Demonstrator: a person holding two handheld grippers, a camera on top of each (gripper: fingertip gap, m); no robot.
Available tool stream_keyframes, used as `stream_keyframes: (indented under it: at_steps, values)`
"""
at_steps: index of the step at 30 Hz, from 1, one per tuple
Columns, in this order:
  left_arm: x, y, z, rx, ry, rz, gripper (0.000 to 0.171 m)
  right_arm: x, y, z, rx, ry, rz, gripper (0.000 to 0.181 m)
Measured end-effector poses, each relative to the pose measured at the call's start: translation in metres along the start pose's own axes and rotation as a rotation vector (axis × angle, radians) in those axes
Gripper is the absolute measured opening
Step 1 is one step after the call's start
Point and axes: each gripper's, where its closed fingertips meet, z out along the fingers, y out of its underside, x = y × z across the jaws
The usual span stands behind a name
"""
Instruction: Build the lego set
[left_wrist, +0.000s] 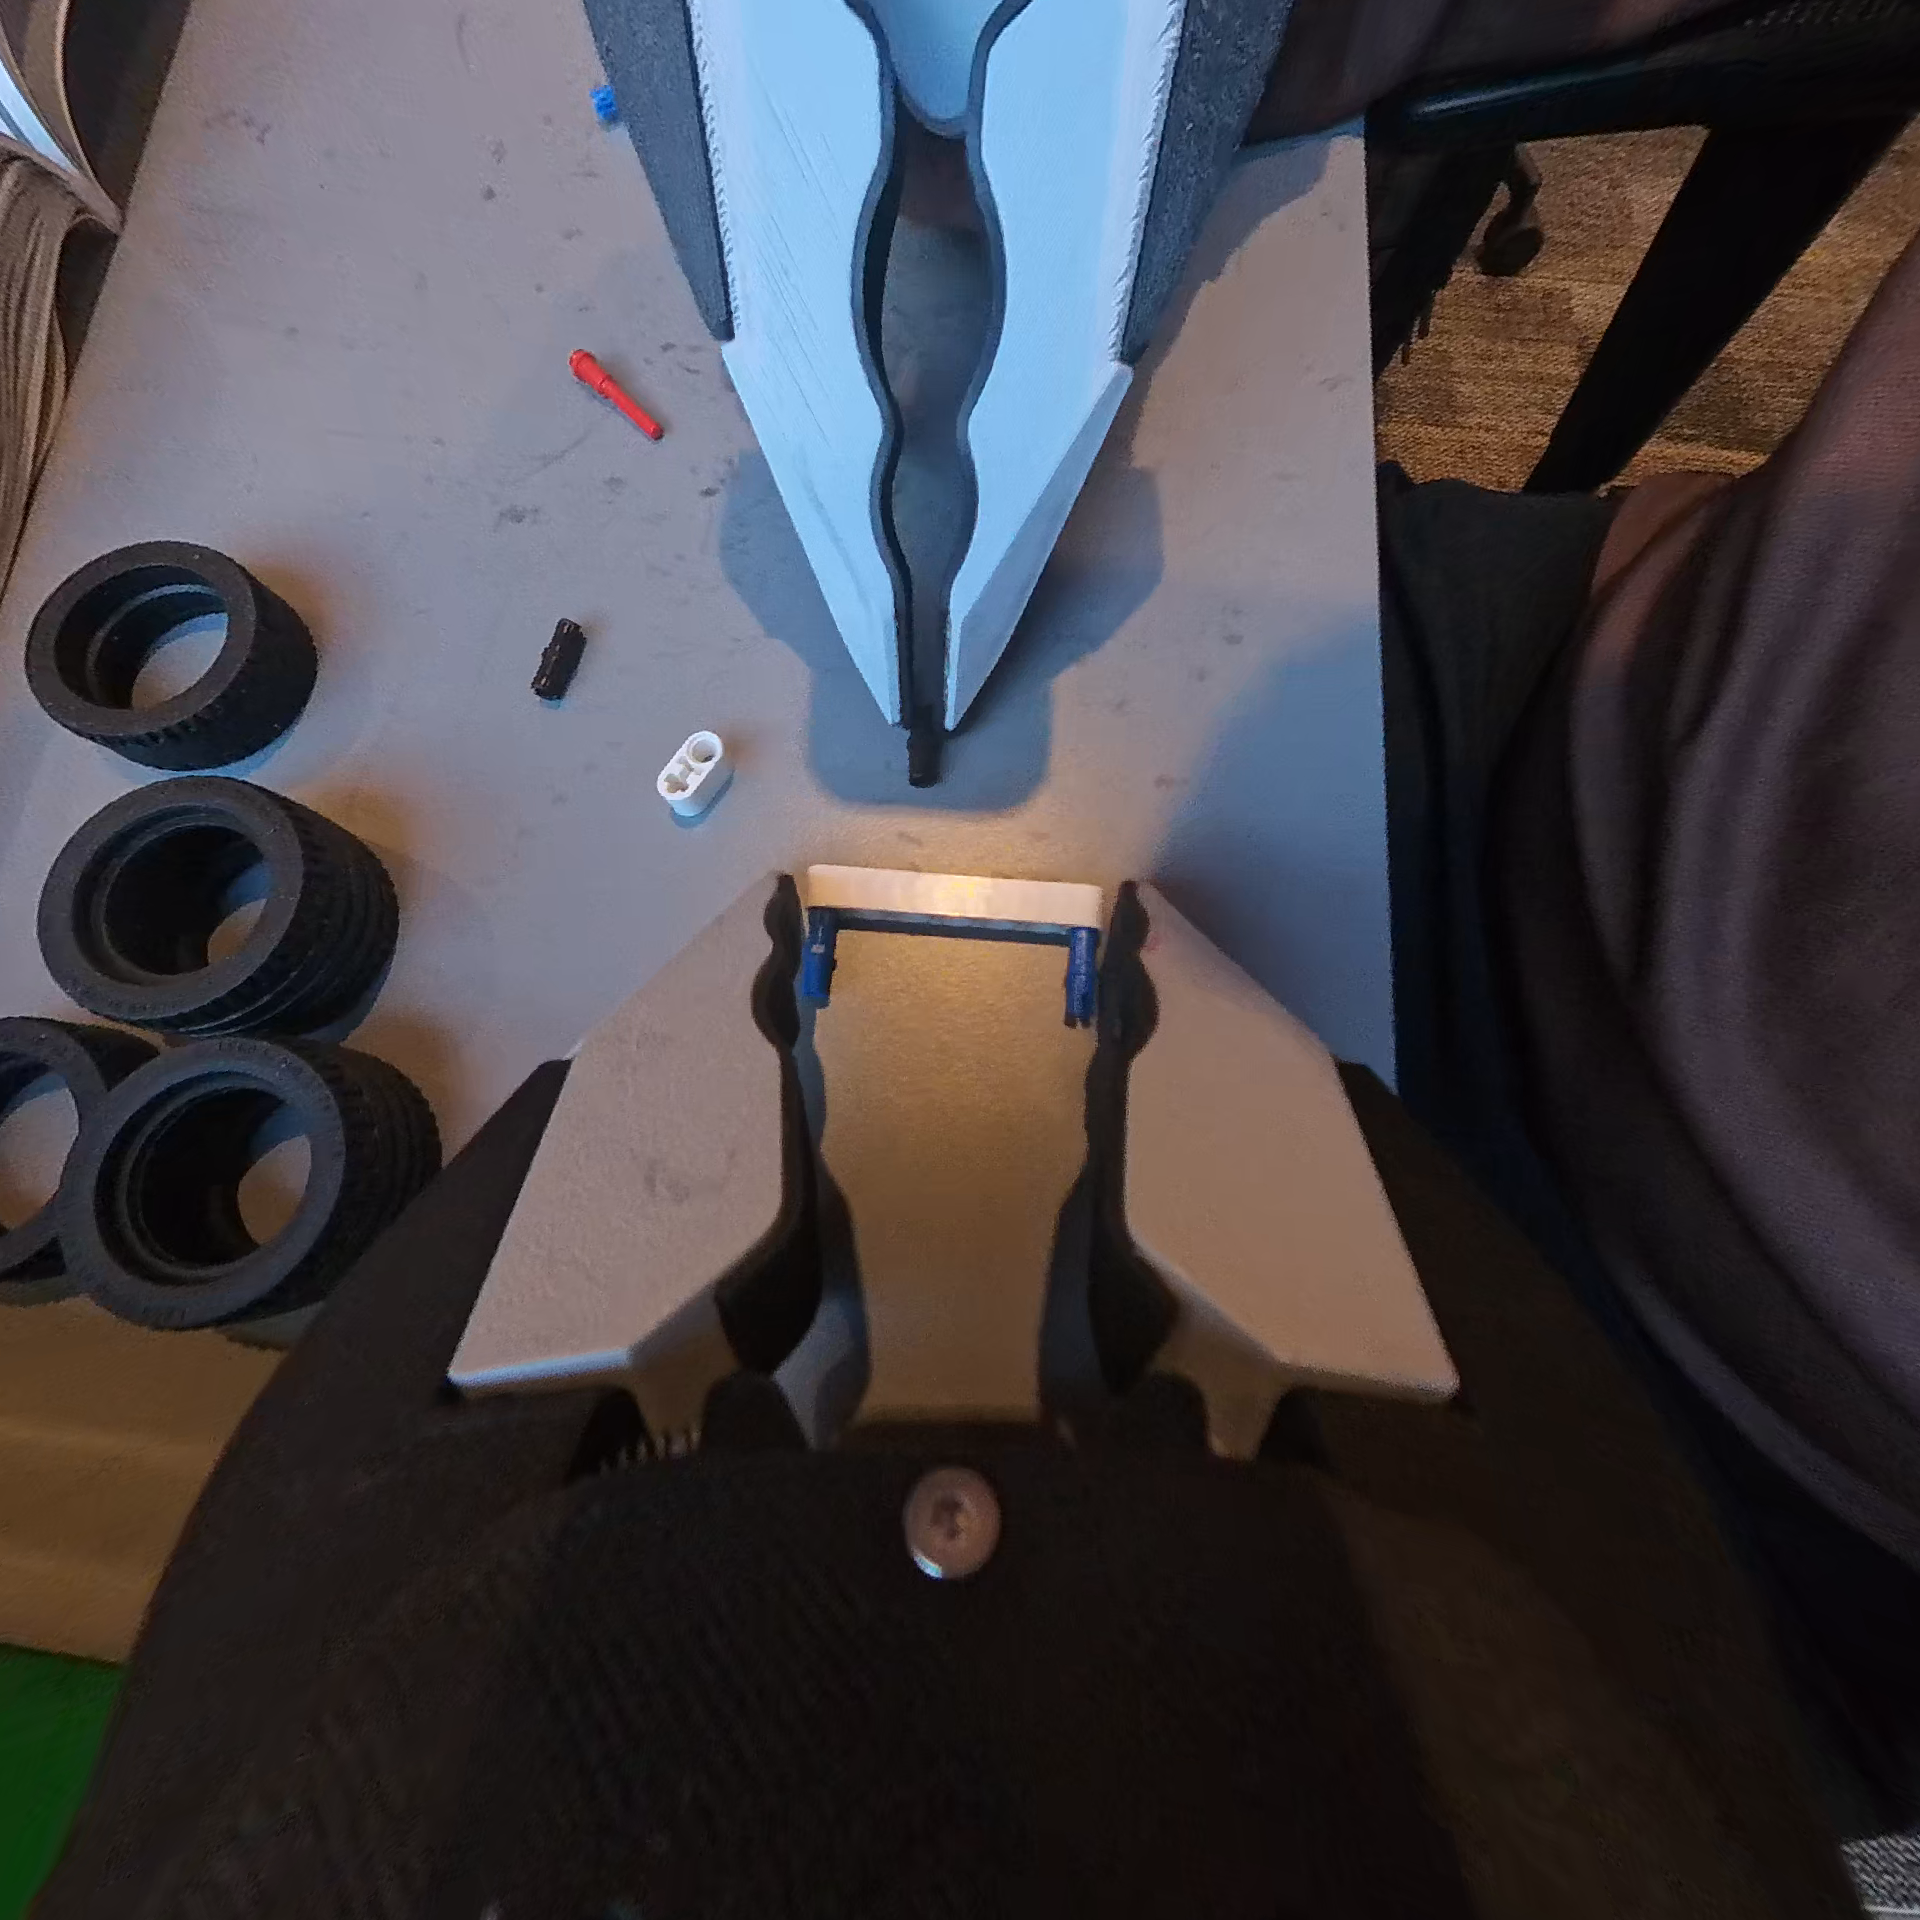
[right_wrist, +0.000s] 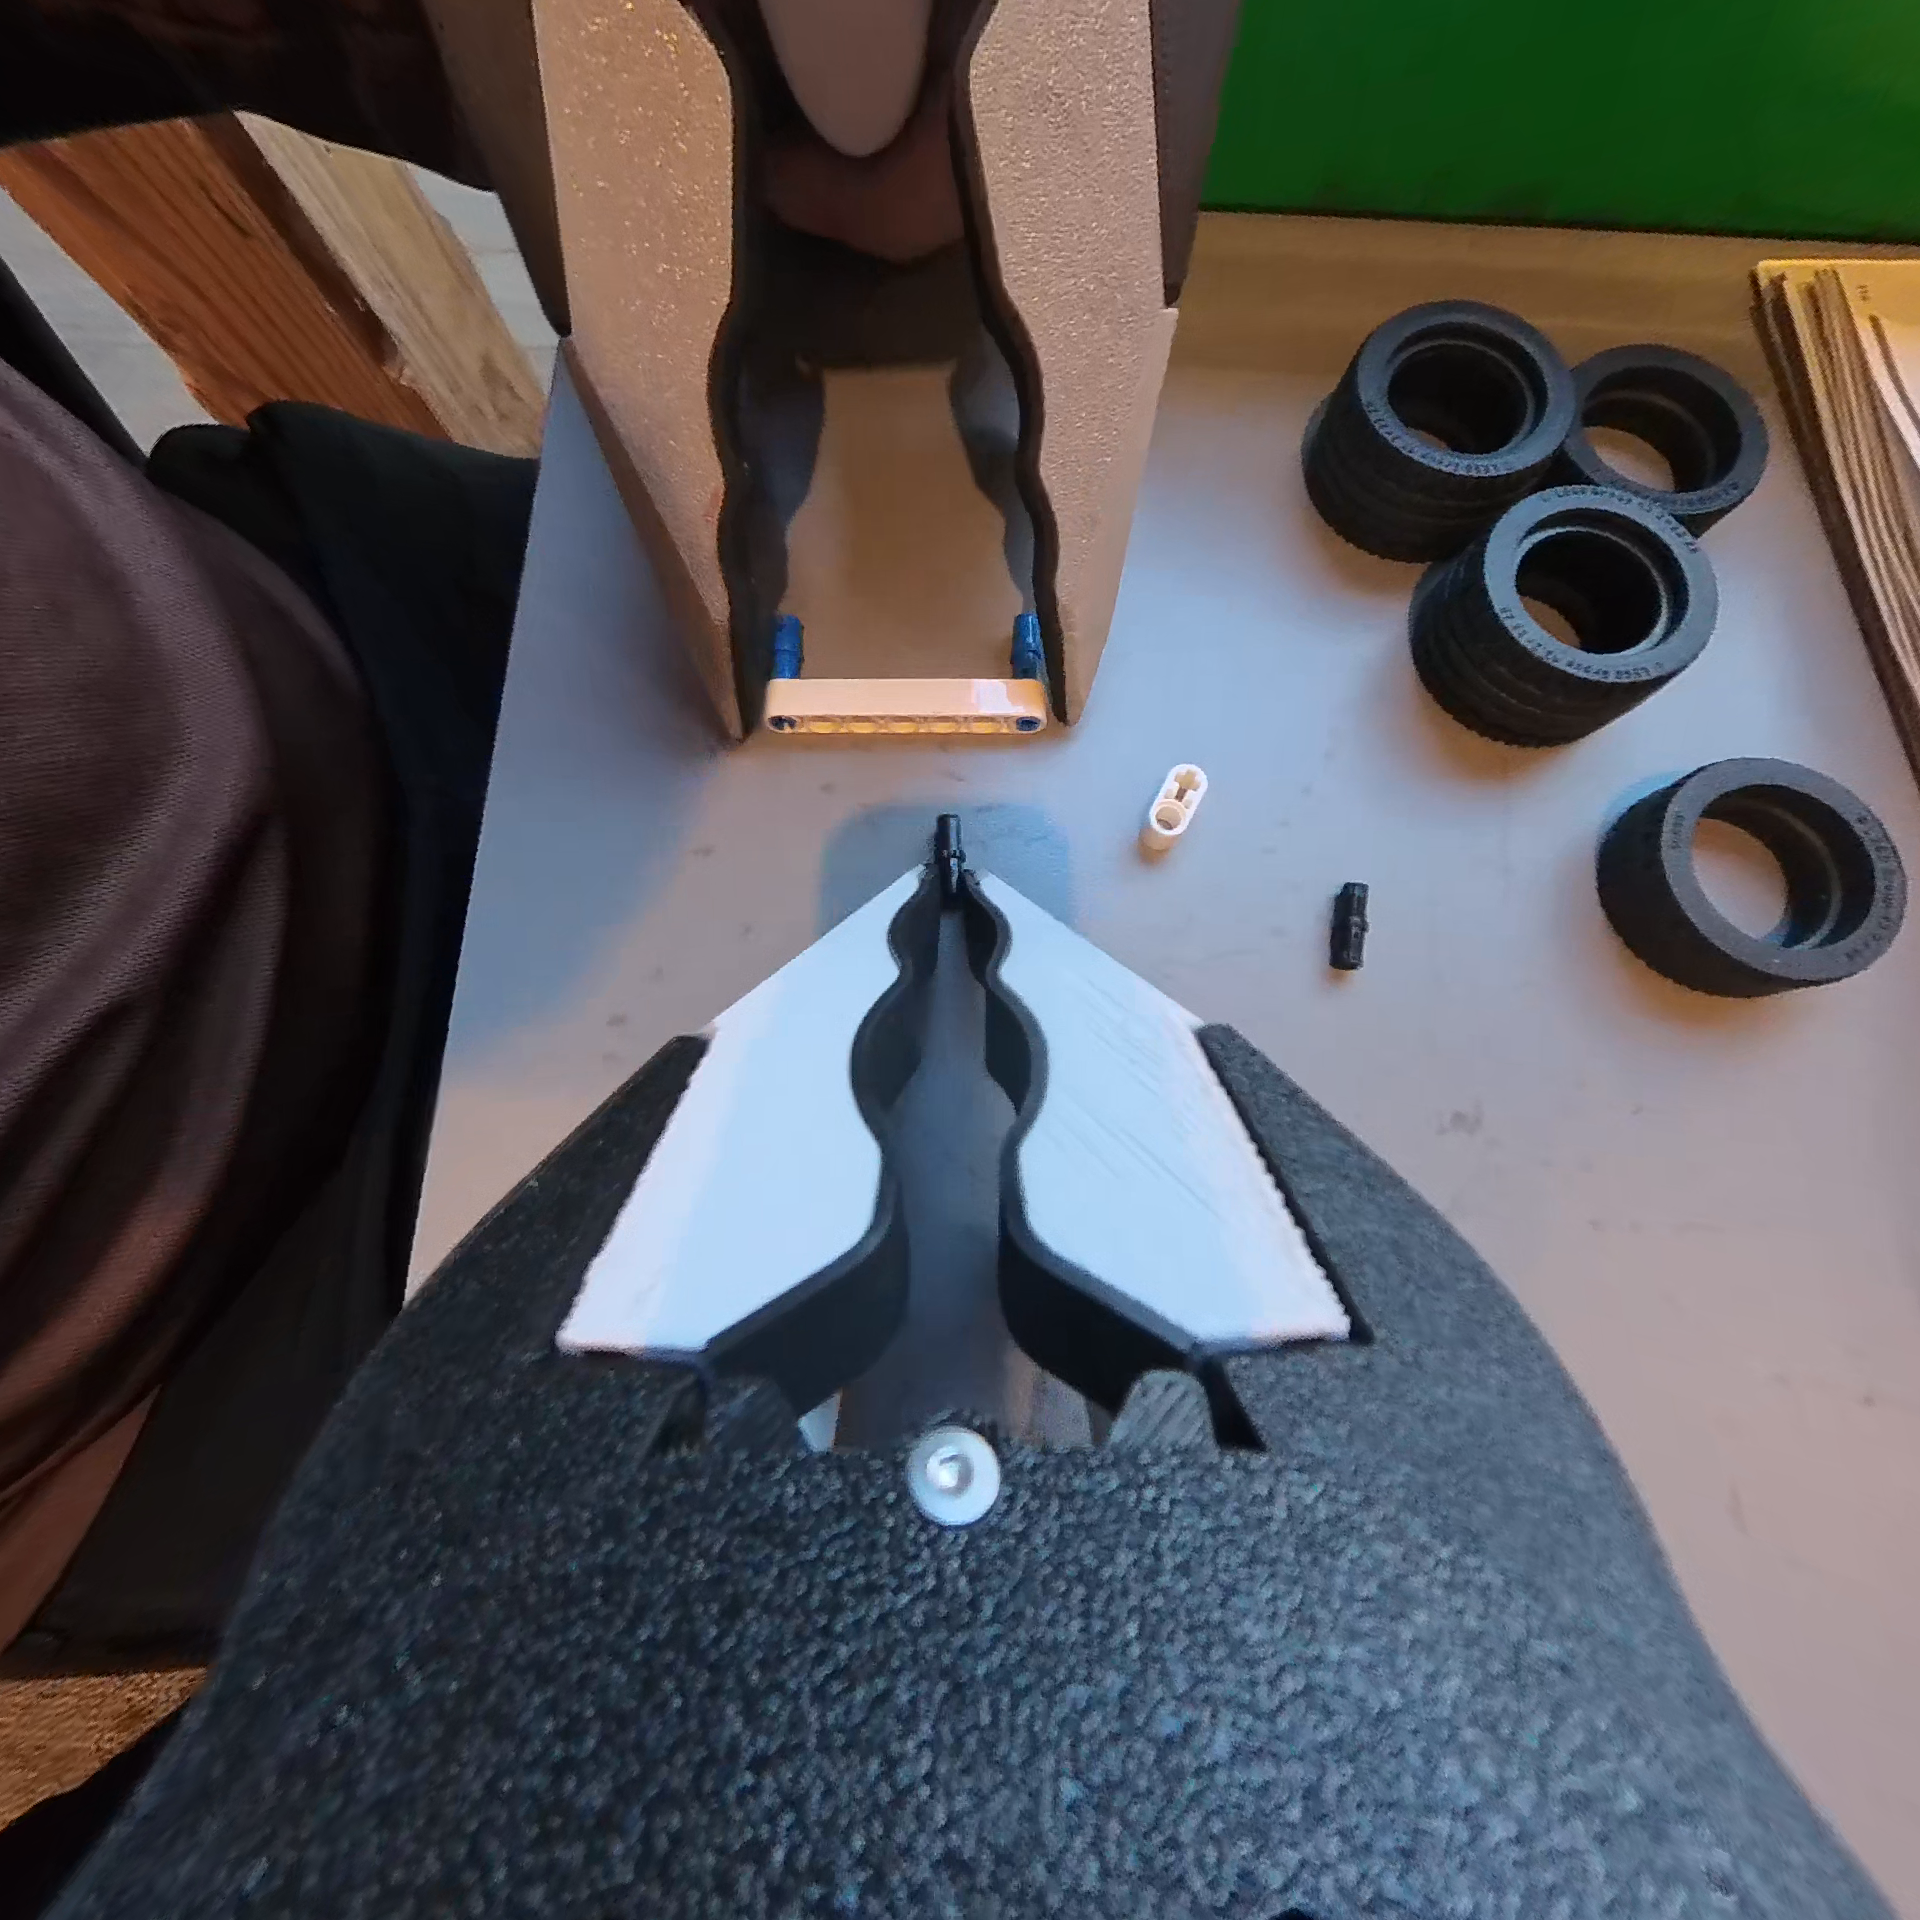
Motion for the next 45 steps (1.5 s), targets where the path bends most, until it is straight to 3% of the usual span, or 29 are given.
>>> stream_keyframes:
  at_steps: [8, 11, 45]
  values:
    - [0.003, 0.001, 0.0, -0.003, 0.013, 0.011, 0.065, -0.001, -0.005, 0.001, 0.019, 0.008, 0.024, 0.004]
    - [0.004, 0.0, 0.0, 0.002, 0.015, 0.012, 0.055, -0.005, -0.008, 0.004, 0.019, -0.01, 0.041, 0.004]
    - [0.0, -0.001, 0.001, 0.003, -0.005, -0.009, 0.055, -0.009, -0.012, 0.014, -0.046, -0.016, 0.105, 0.003]
